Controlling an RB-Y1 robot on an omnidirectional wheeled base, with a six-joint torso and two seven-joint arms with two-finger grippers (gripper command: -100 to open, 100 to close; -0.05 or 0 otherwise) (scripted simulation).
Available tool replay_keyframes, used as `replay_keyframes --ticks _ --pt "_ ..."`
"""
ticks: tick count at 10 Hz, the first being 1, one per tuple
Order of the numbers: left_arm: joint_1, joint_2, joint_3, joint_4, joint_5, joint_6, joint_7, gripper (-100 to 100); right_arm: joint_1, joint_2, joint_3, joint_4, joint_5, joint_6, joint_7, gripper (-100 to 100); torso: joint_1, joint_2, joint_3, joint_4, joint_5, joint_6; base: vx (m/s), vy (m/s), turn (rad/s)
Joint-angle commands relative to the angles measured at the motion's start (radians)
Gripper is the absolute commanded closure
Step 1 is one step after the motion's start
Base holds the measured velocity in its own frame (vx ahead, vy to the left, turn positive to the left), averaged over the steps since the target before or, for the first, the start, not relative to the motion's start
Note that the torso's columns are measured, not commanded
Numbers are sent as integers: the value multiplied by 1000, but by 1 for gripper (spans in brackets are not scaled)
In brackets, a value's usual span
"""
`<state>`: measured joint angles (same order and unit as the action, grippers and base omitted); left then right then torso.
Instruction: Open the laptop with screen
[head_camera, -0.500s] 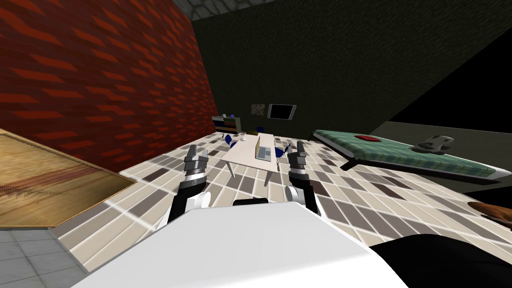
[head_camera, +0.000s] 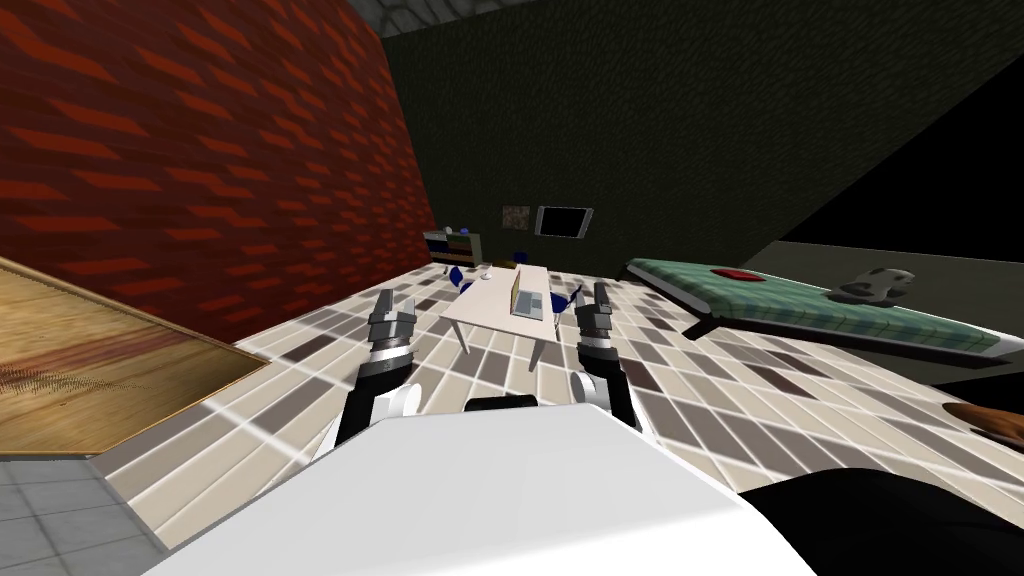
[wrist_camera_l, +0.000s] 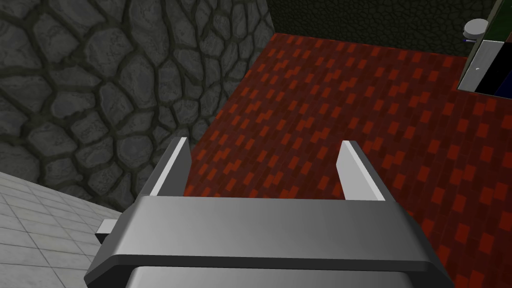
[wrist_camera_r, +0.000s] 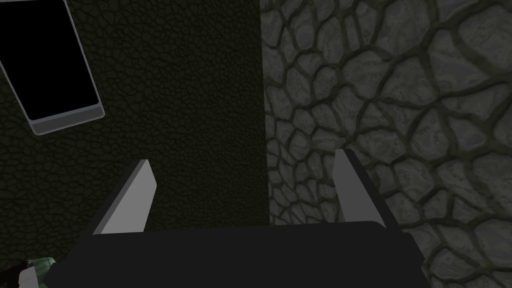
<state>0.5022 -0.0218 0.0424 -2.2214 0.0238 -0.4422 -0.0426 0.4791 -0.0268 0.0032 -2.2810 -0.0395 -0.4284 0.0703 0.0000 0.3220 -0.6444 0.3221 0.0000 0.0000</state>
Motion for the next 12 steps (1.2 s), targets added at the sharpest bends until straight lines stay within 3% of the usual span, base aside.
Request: replay_keyframes --ticks 1,4,5,7,12 --pt "0 0 0 0 0 0 0 0 0 0 0 0 0 0 0 0 0 74 -147 74 0 0 0 0 0" --pt "0 0 0 0 0 0 0 0 0 0 0 0 0 0 0 0 0 296 -590 295 0 0 0 0 0" --pt "0 0 0 0 0 0 0 0 4 -45 -8 8 15 10 13 -100 0 369 -738 369 0 0 16 34 16" --pt "0 0 0 0 0 0 0 0 9 -85 -18 20 36 24 32 -100 3 411 -827 411 1 0 50 71 19" --pt "0 0 0 0 0 0 0 0 30 -178 -60 59 118 79 106 -100 1 416 -831 416 0 0 62 97 25"
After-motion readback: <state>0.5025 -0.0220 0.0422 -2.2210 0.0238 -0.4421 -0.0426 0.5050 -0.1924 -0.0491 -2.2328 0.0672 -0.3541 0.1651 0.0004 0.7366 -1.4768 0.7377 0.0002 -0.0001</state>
